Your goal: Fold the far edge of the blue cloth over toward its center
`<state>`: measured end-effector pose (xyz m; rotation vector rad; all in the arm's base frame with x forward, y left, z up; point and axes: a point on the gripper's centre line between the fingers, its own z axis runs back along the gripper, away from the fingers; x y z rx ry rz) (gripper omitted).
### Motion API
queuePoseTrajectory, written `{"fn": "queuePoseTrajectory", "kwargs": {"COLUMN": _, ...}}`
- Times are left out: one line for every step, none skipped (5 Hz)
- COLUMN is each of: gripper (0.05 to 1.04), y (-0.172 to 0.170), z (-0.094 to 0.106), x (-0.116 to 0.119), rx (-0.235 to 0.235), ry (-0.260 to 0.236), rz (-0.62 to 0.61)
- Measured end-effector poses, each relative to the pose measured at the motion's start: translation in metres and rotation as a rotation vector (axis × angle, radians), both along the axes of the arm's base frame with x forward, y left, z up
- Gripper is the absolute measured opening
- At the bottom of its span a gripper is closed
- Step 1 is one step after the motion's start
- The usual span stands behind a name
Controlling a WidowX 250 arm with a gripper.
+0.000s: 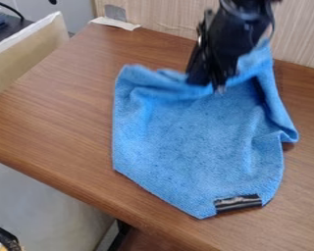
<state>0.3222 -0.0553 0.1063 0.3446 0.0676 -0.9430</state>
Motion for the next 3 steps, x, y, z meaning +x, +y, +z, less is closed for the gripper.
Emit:
{"fn": "queuePoseTrajectory", "kwargs": {"gripper": 0.070, "y": -0.003, "z": -0.021, "x": -0.020, "rx": 0.022, "ry": 0.019, "rz": 0.023}}
{"fn": "queuePoseTrajectory", "kwargs": {"gripper": 0.070, "y": -0.003, "z": -0.040, "x": -0.031, "rx": 0.013, "ry": 0.021, "rz": 0.025}}
{"fn": "queuePoseTrajectory", "kwargs": {"gripper": 0.069, "y": -0.005, "z": -0.052, "x": -0.034, "rx": 0.018, "ry": 0.000, "rz": 0.016}}
